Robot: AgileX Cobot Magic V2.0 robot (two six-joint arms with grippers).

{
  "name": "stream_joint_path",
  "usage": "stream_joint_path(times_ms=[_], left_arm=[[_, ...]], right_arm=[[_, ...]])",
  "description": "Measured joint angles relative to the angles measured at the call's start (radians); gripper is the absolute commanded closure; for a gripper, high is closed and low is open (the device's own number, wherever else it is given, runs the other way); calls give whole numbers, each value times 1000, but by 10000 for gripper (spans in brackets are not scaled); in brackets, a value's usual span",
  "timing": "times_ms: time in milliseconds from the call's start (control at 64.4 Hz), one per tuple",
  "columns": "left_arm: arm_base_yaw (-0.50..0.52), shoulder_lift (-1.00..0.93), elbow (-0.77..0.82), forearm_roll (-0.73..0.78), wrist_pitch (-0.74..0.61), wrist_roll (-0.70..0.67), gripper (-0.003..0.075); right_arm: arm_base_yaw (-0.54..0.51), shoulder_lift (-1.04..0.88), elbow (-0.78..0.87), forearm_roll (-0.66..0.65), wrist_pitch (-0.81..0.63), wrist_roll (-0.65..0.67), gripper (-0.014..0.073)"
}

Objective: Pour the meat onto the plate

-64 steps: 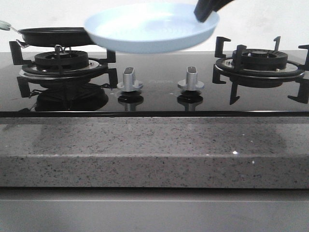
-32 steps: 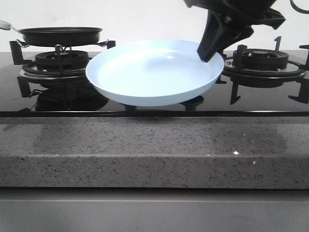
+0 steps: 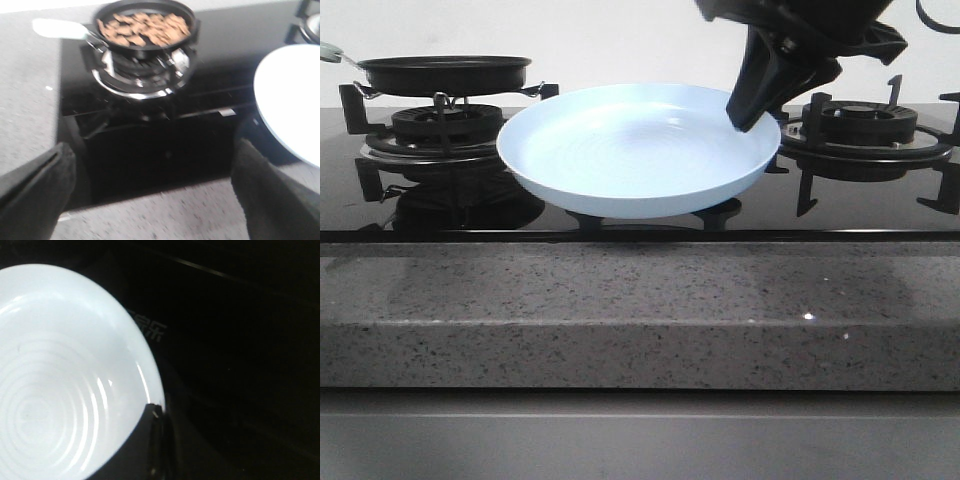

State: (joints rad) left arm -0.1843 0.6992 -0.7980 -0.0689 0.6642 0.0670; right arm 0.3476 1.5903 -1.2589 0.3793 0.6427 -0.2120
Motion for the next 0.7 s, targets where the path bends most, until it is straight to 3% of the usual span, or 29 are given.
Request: stream_joint_path(times_ms=[280,497,699], left_arm=[[194,254,-176,-43,40,3,80],[391,488,-333,-406,81,199,80],[475,685,-431,-715,143,346,80]], right_arm=[[0,0,0,0,0,0,713],[0,0,0,0,0,0,713],[0,0,0,0,0,0,713]])
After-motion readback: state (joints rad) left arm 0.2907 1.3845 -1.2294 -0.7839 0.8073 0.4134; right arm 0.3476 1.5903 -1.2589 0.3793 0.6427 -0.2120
